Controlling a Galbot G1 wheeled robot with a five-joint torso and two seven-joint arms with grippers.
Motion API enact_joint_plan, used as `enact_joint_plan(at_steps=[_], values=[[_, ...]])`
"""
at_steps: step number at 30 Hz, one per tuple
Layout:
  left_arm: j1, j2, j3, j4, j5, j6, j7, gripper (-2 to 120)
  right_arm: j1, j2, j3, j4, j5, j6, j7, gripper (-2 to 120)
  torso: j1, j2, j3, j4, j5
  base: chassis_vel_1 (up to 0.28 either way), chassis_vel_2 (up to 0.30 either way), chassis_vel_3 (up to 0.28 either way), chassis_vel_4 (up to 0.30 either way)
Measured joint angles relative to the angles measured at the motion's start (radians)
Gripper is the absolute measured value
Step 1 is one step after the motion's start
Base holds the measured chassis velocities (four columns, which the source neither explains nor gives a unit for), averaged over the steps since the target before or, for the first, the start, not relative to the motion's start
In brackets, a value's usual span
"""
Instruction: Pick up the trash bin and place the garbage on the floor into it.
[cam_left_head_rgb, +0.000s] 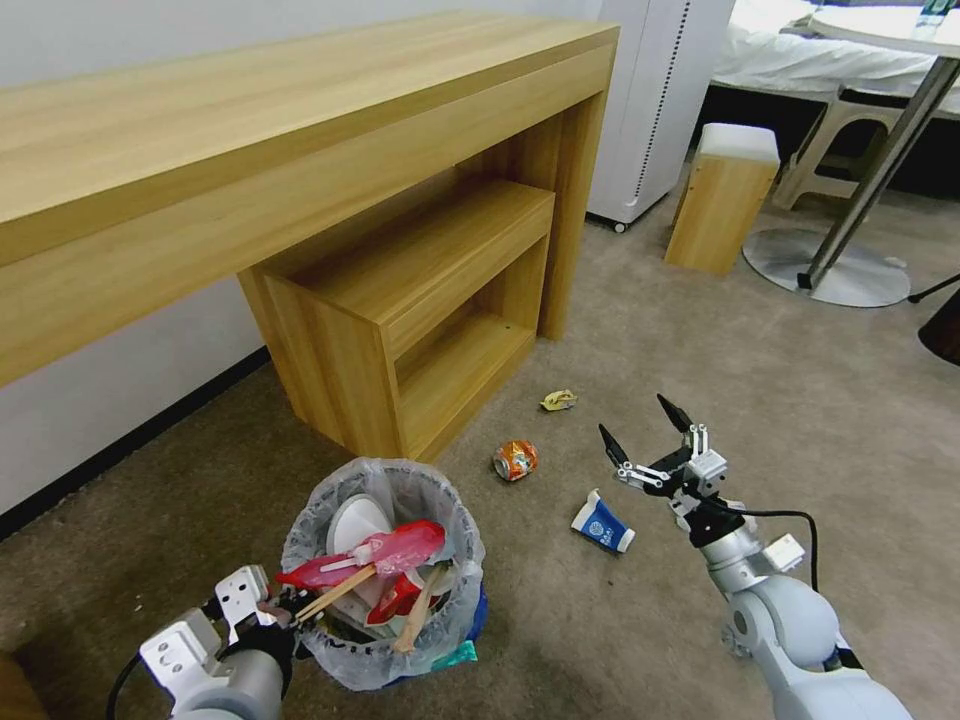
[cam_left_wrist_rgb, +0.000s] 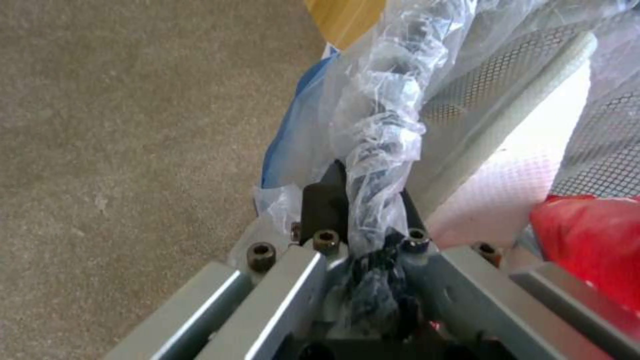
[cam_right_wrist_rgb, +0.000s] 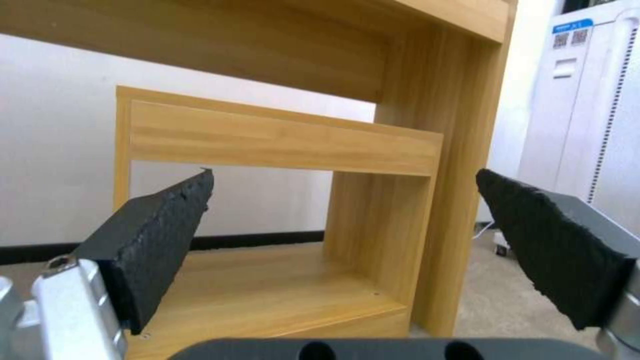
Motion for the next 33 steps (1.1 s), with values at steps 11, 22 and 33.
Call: enact_joint_plan(at_steps=[11,22,33], values=[[0.003,-0.004,0.007,0.003,0.010,0.000,0.005,1,-0.001,-0.010,0.007,0.000,0.006,0.012,-0.001,100,0.000,0.000,0.000,0.0000,0.0000,0.000,0.000,0.000,0.000],[0.015,-0.002,0.000,0.001,0.023,-0.029,0.012,1,0.007,-0.026,-0.008,-0.009,0.005,-0.013,0.035,100,0.000,0.000,0.000,-0.0005,0.0000,-0.034,-0.033,-0.028,-0.036],[0.015,-0.002,-0.002,0.000,0.028,-0.038,0.012,1,-0.020,-0.070,-0.018,0.017,0.002,-0.089,0.150,100,0.000,0.000,0.000,0.0000,0.0000,0.000,0.000,0.000,0.000]])
